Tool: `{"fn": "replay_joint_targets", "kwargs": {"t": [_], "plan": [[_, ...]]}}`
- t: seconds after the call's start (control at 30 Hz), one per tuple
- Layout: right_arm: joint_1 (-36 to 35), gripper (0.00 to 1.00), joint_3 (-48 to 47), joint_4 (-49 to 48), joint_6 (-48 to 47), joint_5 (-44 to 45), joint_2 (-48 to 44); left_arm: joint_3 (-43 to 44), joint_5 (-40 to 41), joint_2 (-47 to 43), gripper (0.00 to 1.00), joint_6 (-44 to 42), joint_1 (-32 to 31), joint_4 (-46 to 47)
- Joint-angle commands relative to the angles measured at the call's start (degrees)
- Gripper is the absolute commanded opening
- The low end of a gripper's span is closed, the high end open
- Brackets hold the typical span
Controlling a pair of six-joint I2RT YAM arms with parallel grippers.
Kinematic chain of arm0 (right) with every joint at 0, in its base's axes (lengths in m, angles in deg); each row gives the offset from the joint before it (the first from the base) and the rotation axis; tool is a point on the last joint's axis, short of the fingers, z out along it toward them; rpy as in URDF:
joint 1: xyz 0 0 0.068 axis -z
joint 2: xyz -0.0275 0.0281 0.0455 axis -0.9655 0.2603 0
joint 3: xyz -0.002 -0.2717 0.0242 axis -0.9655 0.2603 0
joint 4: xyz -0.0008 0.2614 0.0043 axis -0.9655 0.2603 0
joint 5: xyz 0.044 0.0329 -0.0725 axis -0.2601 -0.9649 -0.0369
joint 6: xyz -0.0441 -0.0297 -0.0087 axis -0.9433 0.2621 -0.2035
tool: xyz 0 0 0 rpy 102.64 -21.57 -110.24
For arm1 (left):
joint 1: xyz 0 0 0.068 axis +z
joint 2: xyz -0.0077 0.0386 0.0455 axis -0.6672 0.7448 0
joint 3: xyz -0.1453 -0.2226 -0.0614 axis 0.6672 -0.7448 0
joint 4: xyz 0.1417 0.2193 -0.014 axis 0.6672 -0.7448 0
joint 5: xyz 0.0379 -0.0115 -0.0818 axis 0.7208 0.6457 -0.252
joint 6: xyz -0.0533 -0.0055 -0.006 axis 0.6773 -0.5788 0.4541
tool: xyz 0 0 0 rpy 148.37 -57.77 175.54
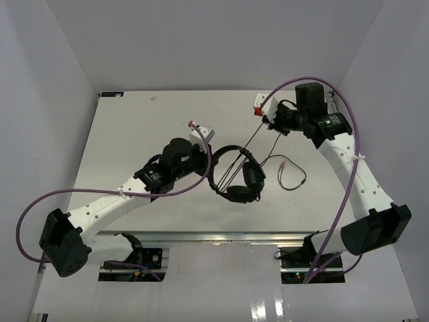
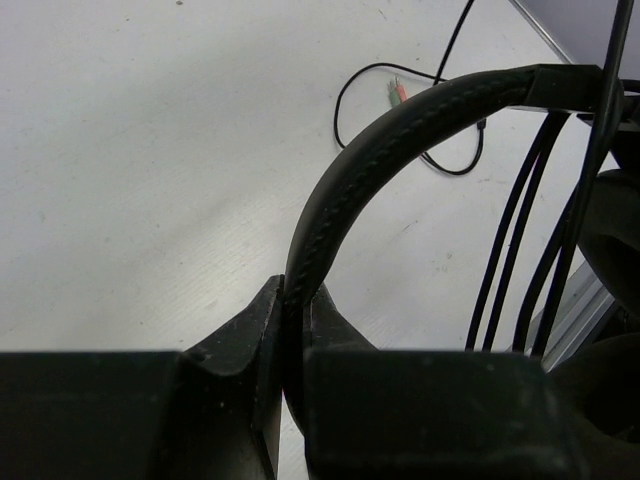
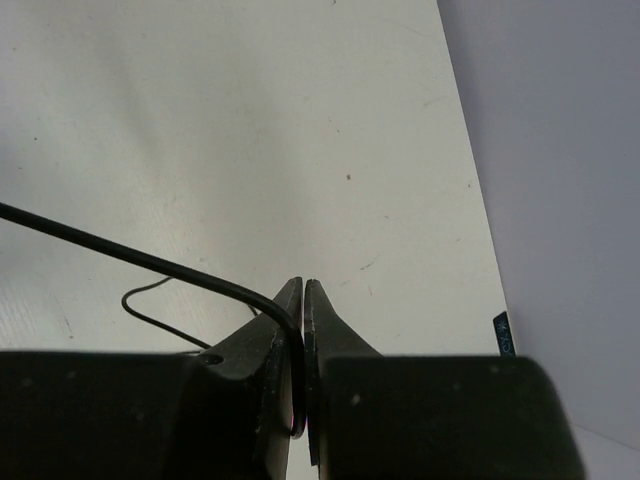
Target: Wrap the headphones
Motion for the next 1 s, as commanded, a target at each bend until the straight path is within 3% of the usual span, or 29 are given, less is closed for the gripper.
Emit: {"fn": "replay_joint_targets", "kwargs": {"t": [0.0,0.23,0.53,0.67,0.77,0.97], "plan": [[2.25,0.09,5.00,-7.40,3.61,-6.88,-5.32,3.25,-0.48,-1.77,0.00,-1.54,-0.54,-3.88],[6.13,0.09,15.58,-12.70,10.14,-16.98,-6.92,11.05,-0.90,-1.62,0.00,-1.66,-0.47,-6.84],[7.17,0.12,24.85,-24.79,20.68,-31.88,-5.21,19.78,-5.05,0.35,0.00,4.51,-0.46,-7.93],[7.11,0.13,28.30,-37.70,35.67,-41.04,-3.30,23.96,-5.67,2.56,0.00,8.26,-0.45,-7.74],[7.18,0.14,32.15,-54.68,47.98,-45.62,-2.10,27.84,-5.35,3.95,0.00,10.85,-0.45,-7.51],[7.00,0.17,36.28,-79.74,71.75,-49.61,2.27,33.54,-1.55,5.77,0.00,15.23,-0.54,-7.05]]}}
